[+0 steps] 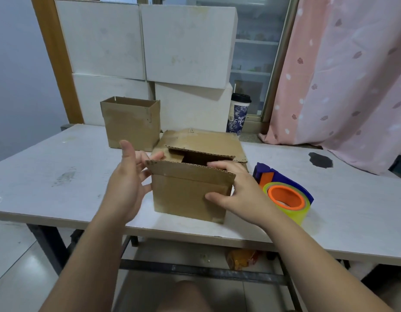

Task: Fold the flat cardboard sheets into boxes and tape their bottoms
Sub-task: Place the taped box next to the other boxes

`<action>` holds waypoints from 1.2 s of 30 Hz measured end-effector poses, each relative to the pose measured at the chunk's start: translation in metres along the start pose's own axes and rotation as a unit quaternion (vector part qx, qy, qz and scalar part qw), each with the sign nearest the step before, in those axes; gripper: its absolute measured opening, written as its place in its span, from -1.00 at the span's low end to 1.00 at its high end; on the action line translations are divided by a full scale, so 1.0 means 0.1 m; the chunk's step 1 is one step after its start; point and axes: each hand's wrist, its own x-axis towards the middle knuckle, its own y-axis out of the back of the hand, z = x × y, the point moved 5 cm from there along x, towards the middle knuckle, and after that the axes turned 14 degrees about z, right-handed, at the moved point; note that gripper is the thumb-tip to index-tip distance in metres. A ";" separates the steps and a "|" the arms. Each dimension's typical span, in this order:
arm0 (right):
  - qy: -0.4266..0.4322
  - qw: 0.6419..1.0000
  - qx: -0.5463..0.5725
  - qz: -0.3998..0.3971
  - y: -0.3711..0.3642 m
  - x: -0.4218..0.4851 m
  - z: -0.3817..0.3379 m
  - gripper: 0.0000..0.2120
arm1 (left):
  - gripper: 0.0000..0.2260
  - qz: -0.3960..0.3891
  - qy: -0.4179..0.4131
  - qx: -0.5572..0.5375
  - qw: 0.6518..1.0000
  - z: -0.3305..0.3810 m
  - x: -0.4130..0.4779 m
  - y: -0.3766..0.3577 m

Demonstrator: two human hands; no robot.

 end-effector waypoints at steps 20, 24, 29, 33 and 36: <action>-0.023 0.981 0.109 0.158 -0.13 0.11 0.10 -0.25 | -0.54 -0.120 -0.172 0.370 0.905 0.27 0.09 0.14; -0.102 0.974 0.180 0.092 -0.53 0.07 0.14 0.11 | -0.46 0.061 -0.183 0.271 0.943 0.14 0.25 0.51; -0.095 0.991 0.092 -0.005 -1.22 0.13 0.01 -0.08 | -0.19 0.171 -0.088 0.218 0.957 -0.21 0.43 0.96; -0.110 0.990 0.094 0.010 -1.58 0.37 -0.17 -0.19 | -0.18 0.210 -0.077 0.293 0.930 -0.41 0.66 1.14; -0.092 0.993 0.069 0.002 -1.81 0.51 -0.30 -0.21 | -0.09 0.238 -0.070 0.295 0.923 -0.45 0.89 1.21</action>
